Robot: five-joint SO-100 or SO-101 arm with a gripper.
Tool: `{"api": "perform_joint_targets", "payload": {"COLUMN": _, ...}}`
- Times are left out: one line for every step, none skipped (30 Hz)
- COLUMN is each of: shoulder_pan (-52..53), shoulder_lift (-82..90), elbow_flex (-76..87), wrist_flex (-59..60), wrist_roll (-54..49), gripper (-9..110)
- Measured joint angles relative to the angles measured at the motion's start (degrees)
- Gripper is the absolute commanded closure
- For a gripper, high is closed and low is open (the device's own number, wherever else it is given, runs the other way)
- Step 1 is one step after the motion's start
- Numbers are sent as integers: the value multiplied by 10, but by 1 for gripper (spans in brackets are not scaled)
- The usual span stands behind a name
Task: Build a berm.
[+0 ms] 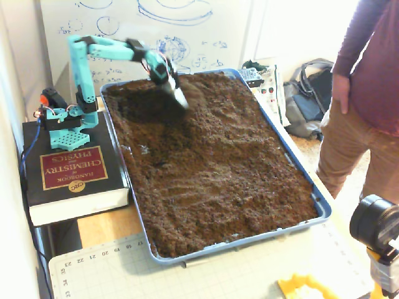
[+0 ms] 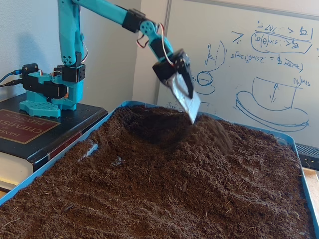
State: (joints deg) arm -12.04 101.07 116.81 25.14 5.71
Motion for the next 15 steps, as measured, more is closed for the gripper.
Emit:
{"api": "perform_joint_targets", "payload": {"shoulder_pan": 4, "shoulder_lift": 10, "elbow_flex": -2, "wrist_flex": 0, "wrist_roll": 0, "gripper": 101}}
{"api": "perform_joint_targets", "payload": {"shoulder_pan": 10, "shoulder_lift": 18, "elbow_flex": -4, "wrist_flex": -2, "wrist_roll": 0, "gripper": 101}}
{"api": "perform_joint_targets", "payload": {"shoulder_pan": 18, "shoulder_lift": 23, "elbow_flex": -5, "wrist_flex": -4, "wrist_roll": 0, "gripper": 101}}
{"api": "perform_joint_targets", "payload": {"shoulder_pan": 32, "shoulder_lift": 25, "elbow_flex": -5, "wrist_flex": -5, "wrist_roll": 0, "gripper": 101}}
{"api": "perform_joint_targets", "payload": {"shoulder_pan": 47, "shoulder_lift": 25, "elbow_flex": -8, "wrist_flex": -6, "wrist_roll": 0, "gripper": 101}}
{"api": "perform_joint_targets", "payload": {"shoulder_pan": 63, "shoulder_lift": 24, "elbow_flex": -14, "wrist_flex": -7, "wrist_roll": 0, "gripper": 101}}
{"api": "perform_joint_targets", "payload": {"shoulder_pan": 82, "shoulder_lift": 14, "elbow_flex": -26, "wrist_flex": -11, "wrist_roll": 0, "gripper": 101}}
{"api": "perform_joint_targets", "payload": {"shoulder_pan": 100, "shoulder_lift": -3, "elbow_flex": -47, "wrist_flex": -20, "wrist_roll": 0, "gripper": 101}}
{"api": "perform_joint_targets", "payload": {"shoulder_pan": 115, "shoulder_lift": -28, "elbow_flex": -76, "wrist_flex": -31, "wrist_roll": 0, "gripper": 101}}
{"api": "perform_joint_targets", "payload": {"shoulder_pan": 126, "shoulder_lift": -59, "elbow_flex": -105, "wrist_flex": -43, "wrist_roll": 0, "gripper": 101}}
{"api": "perform_joint_targets", "payload": {"shoulder_pan": 128, "shoulder_lift": -98, "elbow_flex": -141, "wrist_flex": -58, "wrist_roll": 0, "gripper": 101}}
{"api": "perform_joint_targets", "payload": {"shoulder_pan": 128, "shoulder_lift": -142, "elbow_flex": -180, "wrist_flex": -72, "wrist_roll": 0, "gripper": 101}}
{"api": "perform_joint_targets", "payload": {"shoulder_pan": 125, "shoulder_lift": -189, "elbow_flex": -221, "wrist_flex": -84, "wrist_roll": 0, "gripper": 101}}
{"api": "perform_joint_targets", "payload": {"shoulder_pan": 121, "shoulder_lift": -237, "elbow_flex": -262, "wrist_flex": -97, "wrist_roll": 0, "gripper": 101}}
{"api": "perform_joint_targets", "payload": {"shoulder_pan": 118, "shoulder_lift": -285, "elbow_flex": -302, "wrist_flex": -106, "wrist_roll": 4, "gripper": 101}}
